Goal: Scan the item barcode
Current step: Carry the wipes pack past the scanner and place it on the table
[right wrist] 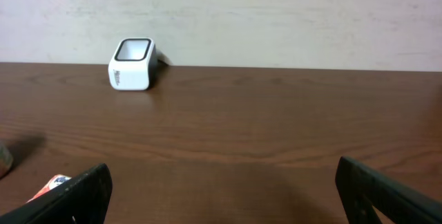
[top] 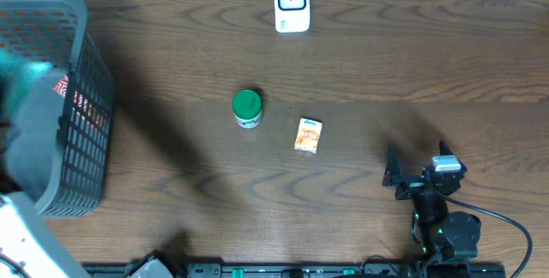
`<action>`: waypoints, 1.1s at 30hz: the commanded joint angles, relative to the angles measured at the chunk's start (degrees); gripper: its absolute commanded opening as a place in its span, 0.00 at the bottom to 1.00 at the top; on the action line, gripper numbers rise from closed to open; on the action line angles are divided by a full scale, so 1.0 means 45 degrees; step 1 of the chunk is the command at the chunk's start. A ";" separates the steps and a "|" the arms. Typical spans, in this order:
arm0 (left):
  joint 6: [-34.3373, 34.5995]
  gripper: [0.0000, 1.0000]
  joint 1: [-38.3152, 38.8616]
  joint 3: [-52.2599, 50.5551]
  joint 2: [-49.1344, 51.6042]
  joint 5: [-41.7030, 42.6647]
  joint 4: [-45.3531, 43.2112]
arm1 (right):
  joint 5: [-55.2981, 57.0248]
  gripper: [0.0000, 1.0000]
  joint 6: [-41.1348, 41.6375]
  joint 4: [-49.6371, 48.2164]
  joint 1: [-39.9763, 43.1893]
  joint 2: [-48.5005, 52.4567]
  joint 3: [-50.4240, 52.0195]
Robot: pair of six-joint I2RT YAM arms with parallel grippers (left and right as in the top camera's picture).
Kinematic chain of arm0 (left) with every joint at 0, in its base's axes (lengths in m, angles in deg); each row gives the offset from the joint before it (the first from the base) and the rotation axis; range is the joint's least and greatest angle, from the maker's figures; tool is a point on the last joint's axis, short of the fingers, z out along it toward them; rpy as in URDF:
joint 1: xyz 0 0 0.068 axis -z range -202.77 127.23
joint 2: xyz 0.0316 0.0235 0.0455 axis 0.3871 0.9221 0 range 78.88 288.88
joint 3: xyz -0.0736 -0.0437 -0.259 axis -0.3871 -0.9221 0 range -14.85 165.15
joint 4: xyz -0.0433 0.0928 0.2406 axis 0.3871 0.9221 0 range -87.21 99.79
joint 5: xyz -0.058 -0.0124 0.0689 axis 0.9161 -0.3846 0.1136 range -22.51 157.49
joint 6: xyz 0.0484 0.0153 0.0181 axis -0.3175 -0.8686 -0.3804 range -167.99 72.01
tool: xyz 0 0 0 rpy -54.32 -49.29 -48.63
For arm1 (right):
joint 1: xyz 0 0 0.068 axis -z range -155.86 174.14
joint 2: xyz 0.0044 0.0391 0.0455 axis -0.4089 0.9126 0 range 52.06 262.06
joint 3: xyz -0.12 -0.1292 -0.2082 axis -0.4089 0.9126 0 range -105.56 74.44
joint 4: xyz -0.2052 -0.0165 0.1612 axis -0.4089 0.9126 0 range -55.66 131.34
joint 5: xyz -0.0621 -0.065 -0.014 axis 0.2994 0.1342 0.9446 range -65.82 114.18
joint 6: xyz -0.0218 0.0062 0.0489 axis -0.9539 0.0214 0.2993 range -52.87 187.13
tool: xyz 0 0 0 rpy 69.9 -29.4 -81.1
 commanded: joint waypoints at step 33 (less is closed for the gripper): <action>-0.0194 0.09 1.7262 -0.0447 1.1050 -0.1064 -0.4289 | 0.0015 0.99 -0.0044 0.0039 -0.0078 0.0000 0.0029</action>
